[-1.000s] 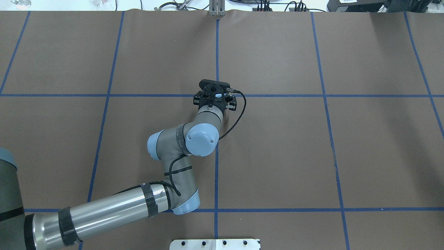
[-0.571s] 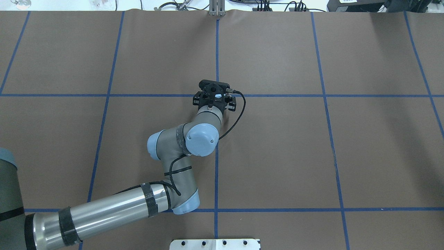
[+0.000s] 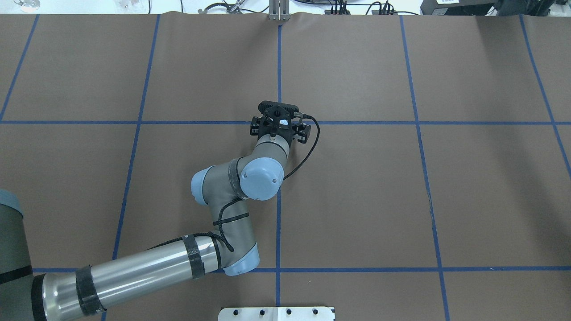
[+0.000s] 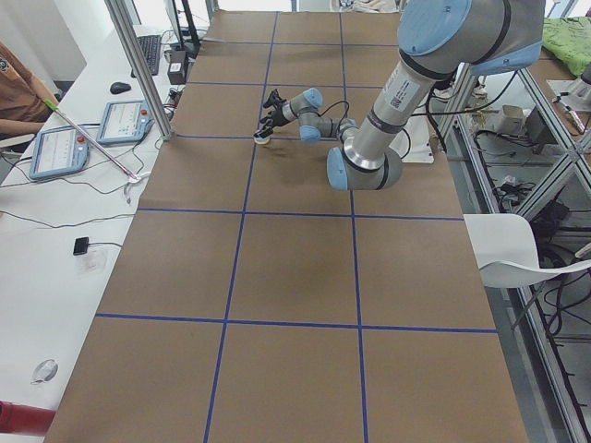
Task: Place and press bell with both arms
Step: 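Withdraw the left arm while the right arm moves toward the bell, then position the right gripper directly above the bell's button, then press down on the bell's button with the right gripper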
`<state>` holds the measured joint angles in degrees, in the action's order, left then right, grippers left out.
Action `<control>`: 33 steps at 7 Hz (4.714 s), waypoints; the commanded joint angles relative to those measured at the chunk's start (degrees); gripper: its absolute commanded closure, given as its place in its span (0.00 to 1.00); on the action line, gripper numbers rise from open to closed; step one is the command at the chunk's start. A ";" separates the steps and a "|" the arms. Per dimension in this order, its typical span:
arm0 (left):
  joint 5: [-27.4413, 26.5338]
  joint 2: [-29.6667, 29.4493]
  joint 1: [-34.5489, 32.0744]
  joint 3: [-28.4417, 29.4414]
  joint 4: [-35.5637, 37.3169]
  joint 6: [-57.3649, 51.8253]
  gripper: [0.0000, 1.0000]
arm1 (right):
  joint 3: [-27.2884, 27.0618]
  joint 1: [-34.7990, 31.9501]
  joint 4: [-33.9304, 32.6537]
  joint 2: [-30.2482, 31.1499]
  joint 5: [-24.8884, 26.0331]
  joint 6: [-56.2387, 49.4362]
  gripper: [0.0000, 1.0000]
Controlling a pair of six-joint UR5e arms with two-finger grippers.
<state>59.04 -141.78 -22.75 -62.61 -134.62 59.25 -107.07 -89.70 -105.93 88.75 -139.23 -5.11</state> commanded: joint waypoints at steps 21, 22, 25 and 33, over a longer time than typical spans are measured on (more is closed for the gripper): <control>52.67 47.30 -37.37 -36.18 10.61 -34.64 0.00 | 45.70 51.11 22.59 -61.14 24.35 67.60 1.00; 52.67 47.30 -37.37 -36.27 10.61 -34.64 0.00 | 46.85 51.46 23.48 -61.15 24.88 67.51 1.00; 52.75 47.39 -37.37 -36.18 10.61 -34.64 0.00 | 48.18 52.25 23.58 -60.98 25.67 67.51 1.00; 52.67 47.39 -37.37 -36.18 10.52 -34.46 0.00 | 49.24 53.22 24.63 -60.54 25.67 67.51 1.00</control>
<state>111.71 -94.39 -60.15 -98.79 -124.08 24.71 -57.90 -36.53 -81.40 28.18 -113.55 62.40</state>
